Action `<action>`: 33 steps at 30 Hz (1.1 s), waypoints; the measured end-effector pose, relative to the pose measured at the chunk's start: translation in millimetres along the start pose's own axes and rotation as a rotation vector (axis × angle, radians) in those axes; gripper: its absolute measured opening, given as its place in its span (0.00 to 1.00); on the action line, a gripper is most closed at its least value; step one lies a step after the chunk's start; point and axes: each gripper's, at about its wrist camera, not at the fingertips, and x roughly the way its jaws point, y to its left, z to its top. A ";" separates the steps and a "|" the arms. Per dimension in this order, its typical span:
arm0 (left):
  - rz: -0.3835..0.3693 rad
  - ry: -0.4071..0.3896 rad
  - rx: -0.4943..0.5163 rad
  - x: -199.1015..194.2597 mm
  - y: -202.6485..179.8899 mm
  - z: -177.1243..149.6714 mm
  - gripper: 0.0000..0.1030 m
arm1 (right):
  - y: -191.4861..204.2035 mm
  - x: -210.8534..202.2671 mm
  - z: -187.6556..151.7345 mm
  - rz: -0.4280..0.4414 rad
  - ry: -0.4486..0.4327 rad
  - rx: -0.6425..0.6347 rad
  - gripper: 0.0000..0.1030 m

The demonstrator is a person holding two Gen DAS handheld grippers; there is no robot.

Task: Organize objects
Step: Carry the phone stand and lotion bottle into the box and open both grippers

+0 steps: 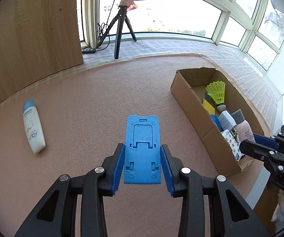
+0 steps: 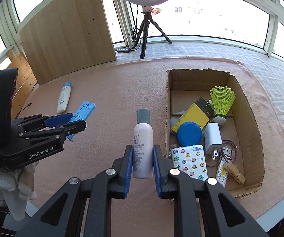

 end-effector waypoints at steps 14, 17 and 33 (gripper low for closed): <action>-0.094 -0.020 0.134 43.5 -100.6 69.4 0.38 | -94.6 -16.9 9.7 -0.145 -0.032 0.102 0.17; -0.108 -0.015 0.144 54.0 -115.9 78.3 0.38 | -103.7 -15.1 10.8 -0.162 -0.032 0.107 0.17; -0.121 -0.060 0.186 55.7 -137.4 92.3 0.78 | -108.2 -27.0 10.4 -0.203 -0.104 0.083 0.75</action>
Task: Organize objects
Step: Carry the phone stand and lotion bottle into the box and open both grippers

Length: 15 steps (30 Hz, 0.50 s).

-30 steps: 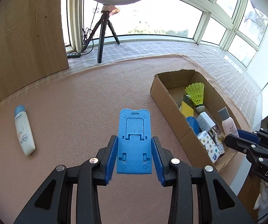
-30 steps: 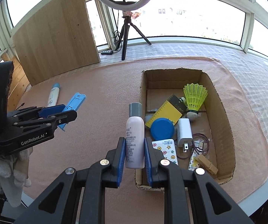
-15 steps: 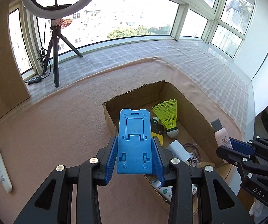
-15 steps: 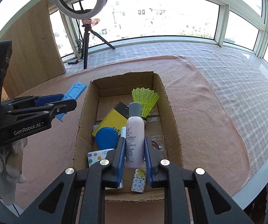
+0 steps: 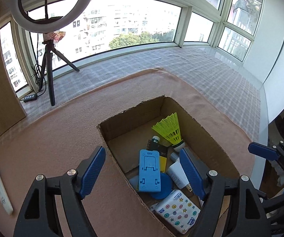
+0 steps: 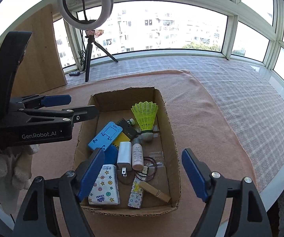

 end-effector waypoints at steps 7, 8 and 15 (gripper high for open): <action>0.047 -0.020 -0.035 -20.5 25.4 -6.5 0.78 | 13.9 5.8 0.4 0.024 0.021 0.004 0.75; 0.056 -0.023 -0.047 -25.3 31.2 -8.5 0.78 | 17.3 6.4 0.9 0.032 0.022 0.002 0.75; 0.115 -0.025 -0.132 -57.7 84.6 -35.0 0.78 | 53.0 10.7 9.4 0.085 0.014 -0.012 0.75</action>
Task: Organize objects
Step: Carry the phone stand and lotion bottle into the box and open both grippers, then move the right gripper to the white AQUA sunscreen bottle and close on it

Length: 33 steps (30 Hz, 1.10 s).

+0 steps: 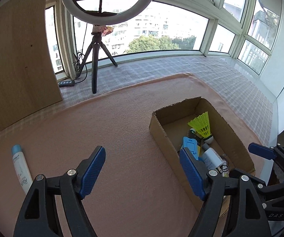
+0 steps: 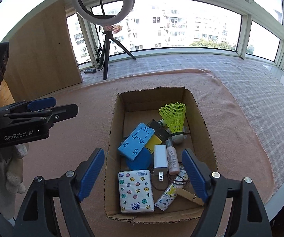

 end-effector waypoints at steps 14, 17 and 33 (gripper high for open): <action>0.155 0.044 -0.258 -37.7 182.7 -70.1 0.78 | 117.1 55.0 42.6 0.229 0.070 -0.103 0.75; 0.179 0.056 -0.311 -39.4 221.1 -82.4 0.78 | 144.2 72.5 49.7 0.270 0.106 -0.129 0.75; 0.089 0.114 -0.455 -0.3 324.1 -99.8 0.79 | 258.0 175.2 83.2 0.481 0.324 -0.183 0.75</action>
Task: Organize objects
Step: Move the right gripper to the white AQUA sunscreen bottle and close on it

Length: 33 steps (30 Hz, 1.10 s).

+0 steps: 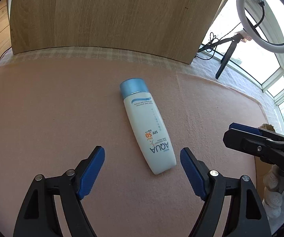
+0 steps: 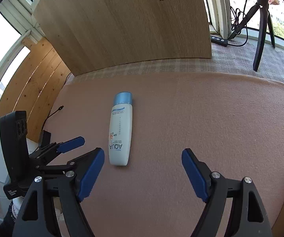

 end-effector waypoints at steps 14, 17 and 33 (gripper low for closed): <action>-0.053 0.026 0.009 34.1 3.8 11.0 0.78 | 2.3 76.6 34.4 0.094 0.137 0.069 0.62; -0.073 0.032 -0.001 38.5 5.8 11.9 0.76 | 2.9 85.8 36.8 0.094 0.157 0.071 0.58; -0.125 0.055 0.005 39.1 -3.1 9.6 0.50 | 11.7 100.4 33.8 0.136 0.210 0.059 0.35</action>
